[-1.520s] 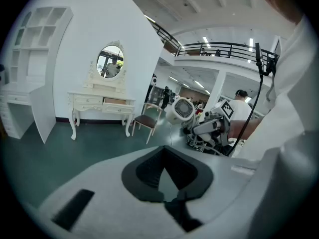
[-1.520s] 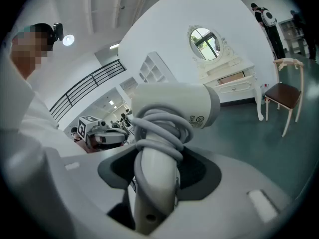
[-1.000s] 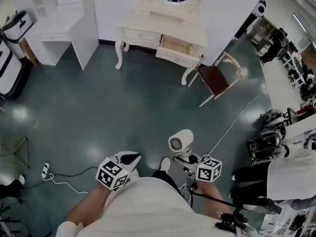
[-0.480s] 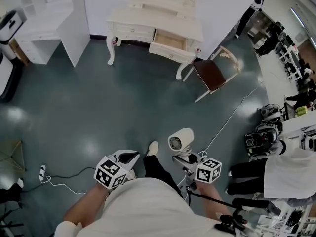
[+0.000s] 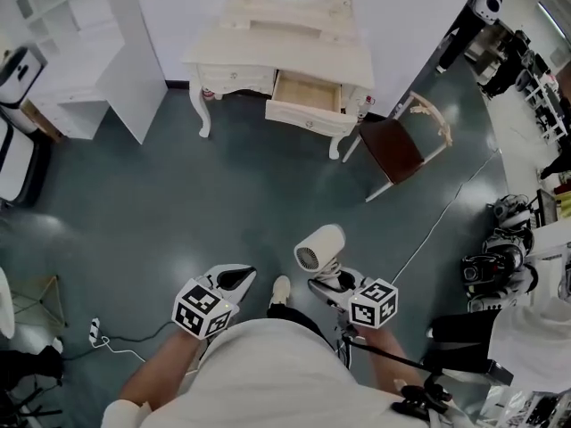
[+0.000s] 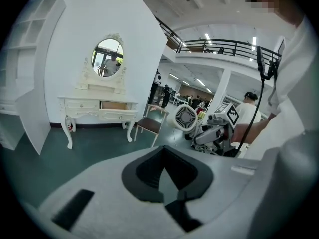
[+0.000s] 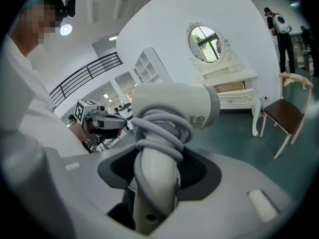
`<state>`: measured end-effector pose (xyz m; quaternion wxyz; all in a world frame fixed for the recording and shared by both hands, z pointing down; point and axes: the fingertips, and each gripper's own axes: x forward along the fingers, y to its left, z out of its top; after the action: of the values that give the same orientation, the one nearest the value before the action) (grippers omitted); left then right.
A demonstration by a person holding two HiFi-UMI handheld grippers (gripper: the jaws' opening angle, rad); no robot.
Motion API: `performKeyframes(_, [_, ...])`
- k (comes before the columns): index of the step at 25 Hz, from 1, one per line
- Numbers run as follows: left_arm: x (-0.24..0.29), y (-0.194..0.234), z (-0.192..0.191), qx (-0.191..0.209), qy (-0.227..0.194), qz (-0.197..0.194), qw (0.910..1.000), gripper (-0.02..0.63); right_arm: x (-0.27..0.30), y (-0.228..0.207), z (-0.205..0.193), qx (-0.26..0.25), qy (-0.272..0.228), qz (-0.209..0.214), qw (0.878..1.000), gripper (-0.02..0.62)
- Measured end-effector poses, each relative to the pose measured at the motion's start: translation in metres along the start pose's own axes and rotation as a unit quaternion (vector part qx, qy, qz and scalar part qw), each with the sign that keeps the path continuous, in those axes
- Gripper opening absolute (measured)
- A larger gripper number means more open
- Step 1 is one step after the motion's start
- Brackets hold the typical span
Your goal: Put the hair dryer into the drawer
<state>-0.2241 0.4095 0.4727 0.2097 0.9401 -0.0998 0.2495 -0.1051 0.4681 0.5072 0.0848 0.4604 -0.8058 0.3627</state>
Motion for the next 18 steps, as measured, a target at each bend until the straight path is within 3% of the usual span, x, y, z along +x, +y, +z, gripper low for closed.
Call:
performKeyframes(8, [0.074,0.025,0.063,0.005,0.011,0.009,0.9999,0.002,-0.001,-0.086,0.044,-0.008,0.011,0.003,1.000,0.227])
performKeyframes(18, [0.113,0.086,0.108,-0.007,0.011,-0.002,0.9999,0.002,0.033,-0.143,0.091,0.005,0.013,-0.015,1.000,0.227])
